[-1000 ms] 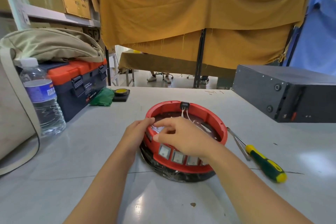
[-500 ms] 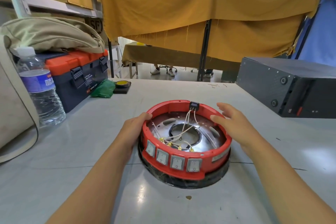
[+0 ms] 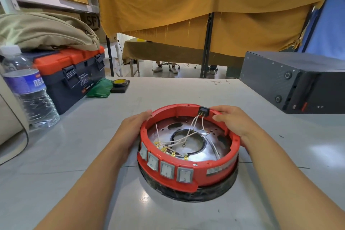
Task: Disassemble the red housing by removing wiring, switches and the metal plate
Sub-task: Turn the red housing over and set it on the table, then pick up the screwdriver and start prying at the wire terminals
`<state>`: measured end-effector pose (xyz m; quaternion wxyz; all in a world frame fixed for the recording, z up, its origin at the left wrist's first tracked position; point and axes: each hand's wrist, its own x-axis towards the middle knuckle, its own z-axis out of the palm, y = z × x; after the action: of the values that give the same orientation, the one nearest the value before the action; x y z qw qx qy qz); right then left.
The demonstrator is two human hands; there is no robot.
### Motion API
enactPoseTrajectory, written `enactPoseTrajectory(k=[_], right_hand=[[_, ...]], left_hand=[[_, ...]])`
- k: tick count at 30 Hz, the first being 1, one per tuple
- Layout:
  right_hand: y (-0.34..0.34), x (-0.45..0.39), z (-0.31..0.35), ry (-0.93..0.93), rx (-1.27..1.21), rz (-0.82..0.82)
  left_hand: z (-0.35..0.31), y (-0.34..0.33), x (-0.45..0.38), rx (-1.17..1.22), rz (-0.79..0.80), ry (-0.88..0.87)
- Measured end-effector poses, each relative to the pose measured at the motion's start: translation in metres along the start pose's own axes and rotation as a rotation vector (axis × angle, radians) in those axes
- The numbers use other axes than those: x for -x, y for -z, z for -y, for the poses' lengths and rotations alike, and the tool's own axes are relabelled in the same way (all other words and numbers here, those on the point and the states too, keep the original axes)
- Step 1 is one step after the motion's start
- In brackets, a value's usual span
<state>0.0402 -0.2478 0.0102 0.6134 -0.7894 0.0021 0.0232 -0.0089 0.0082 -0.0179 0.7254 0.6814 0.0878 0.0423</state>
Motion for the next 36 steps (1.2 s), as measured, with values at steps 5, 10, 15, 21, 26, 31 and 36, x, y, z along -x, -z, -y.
enactPoseTrajectory(k=[5,10,15,21,26,31,36], right_hand=[[-0.008,0.007,-0.008,0.013,-0.087,-0.229],[-0.007,0.011,-0.013,-0.053,-0.152,-0.235],[-0.007,0.017,-0.018,-0.056,-0.201,-0.241],[0.007,0.015,-0.018,-0.042,-0.243,-0.285],[0.015,0.012,-0.023,-0.025,-0.188,-0.239],[0.034,0.013,-0.027,0.076,0.099,-0.356],[0.063,0.015,-0.028,0.112,0.340,-0.379]], left_hand=[[-0.004,0.001,0.000,-0.042,-0.106,-0.097],[-0.003,-0.002,0.006,-0.099,-0.007,-0.102],[-0.005,0.000,0.008,0.020,0.073,-0.032],[-0.007,0.004,0.007,0.037,0.089,-0.047],[-0.007,0.005,-0.002,0.004,-0.108,-0.102],[-0.004,0.009,-0.006,0.011,-0.111,-0.094],[-0.004,0.010,-0.005,0.006,-0.016,-0.045]])
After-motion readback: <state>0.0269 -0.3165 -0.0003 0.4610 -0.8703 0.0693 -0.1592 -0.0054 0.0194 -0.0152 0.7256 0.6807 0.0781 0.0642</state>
